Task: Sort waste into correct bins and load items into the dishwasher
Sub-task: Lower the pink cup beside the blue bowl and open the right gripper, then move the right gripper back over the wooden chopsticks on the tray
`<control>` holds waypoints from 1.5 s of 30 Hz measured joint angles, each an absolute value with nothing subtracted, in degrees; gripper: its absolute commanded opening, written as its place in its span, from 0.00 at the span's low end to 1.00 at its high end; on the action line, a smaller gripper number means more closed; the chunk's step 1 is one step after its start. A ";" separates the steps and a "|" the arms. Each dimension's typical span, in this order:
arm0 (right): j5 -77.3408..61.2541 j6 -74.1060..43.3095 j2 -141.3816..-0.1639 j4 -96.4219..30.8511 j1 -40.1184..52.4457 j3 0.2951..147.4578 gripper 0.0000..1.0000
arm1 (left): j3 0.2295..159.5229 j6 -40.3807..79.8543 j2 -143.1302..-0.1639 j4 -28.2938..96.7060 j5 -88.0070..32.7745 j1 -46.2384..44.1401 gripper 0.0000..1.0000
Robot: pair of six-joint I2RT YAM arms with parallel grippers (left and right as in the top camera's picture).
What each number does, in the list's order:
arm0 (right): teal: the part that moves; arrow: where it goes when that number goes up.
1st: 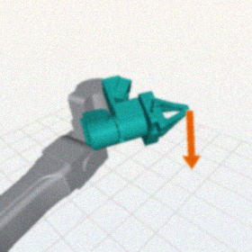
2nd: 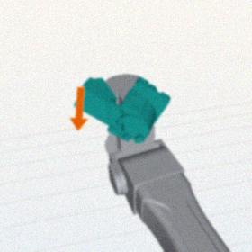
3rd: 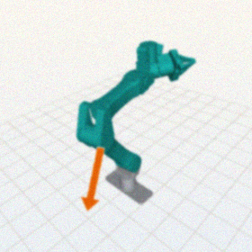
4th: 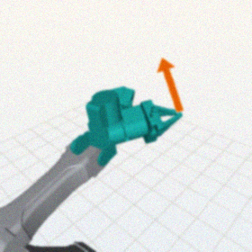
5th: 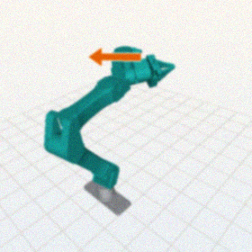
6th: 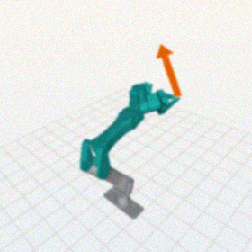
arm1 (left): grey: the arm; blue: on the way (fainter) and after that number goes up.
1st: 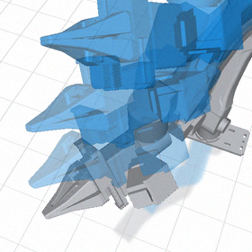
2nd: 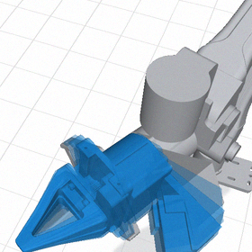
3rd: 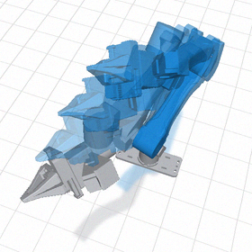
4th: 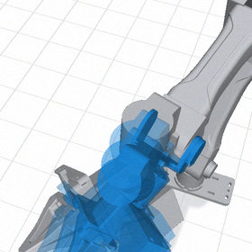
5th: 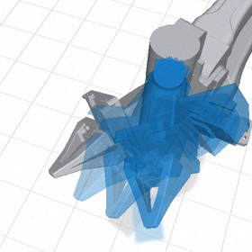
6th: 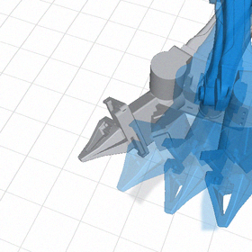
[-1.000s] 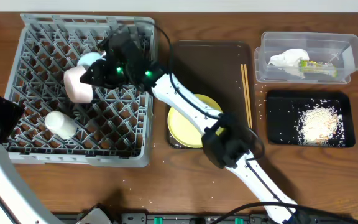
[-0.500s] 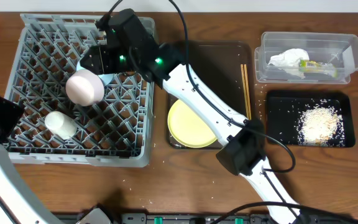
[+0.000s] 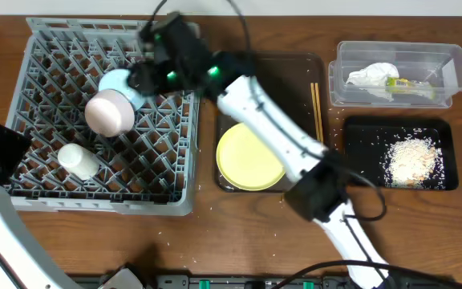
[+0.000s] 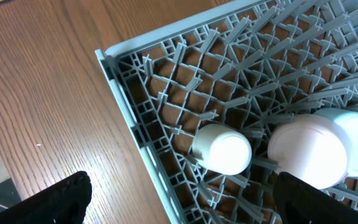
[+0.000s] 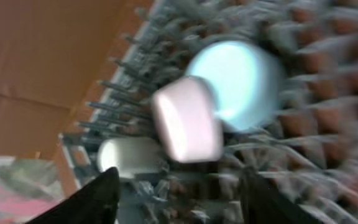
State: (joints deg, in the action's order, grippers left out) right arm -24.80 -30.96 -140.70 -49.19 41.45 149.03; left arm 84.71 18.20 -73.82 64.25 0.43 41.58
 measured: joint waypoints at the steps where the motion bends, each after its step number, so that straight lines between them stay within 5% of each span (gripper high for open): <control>1: -24.67 -30.92 -139.85 -50.83 39.40 149.01 0.66 | 84.71 18.20 -73.82 64.25 0.43 41.58 0.94; 8: -25.23 -30.50 -131.55 -64.66 17.96 148.88 0.89 | 84.71 18.22 -73.82 64.25 0.43 41.58 0.94; 21: -25.56 -21.19 -128.75 -93.43 -2.35 148.90 0.82 | 84.71 18.20 -73.82 64.10 0.43 41.58 0.94; 22: -25.08 -19.31 -128.75 -95.44 -2.96 148.90 0.74 | 84.71 18.20 -73.82 64.07 0.43 41.58 0.94; 29: -23.14 -10.37 -128.73 -97.17 -1.06 148.64 0.43 | 84.71 18.22 -73.82 64.07 0.43 41.58 0.94; 33: -15.40 -10.79 -128.73 -97.19 4.27 148.64 0.53 | 84.71 18.20 -73.82 64.10 0.23 41.58 0.94; 35: -11.11 -11.55 -128.73 -97.21 7.35 148.62 0.77 | 84.71 18.20 -73.82 64.51 -1.10 41.58 0.94; 37: -7.64 -11.51 -128.73 -97.21 10.37 148.59 0.87 | 84.71 18.22 -73.82 66.81 -4.27 41.58 0.94; 45: 0.03 -10.20 -128.73 -97.19 18.22 148.40 0.81 | 84.71 18.22 -73.82 73.52 -14.15 41.58 0.94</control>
State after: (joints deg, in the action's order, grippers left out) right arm 0.03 -10.20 -128.73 -97.19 18.22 148.40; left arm 84.71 18.22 -73.82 73.52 -14.15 41.58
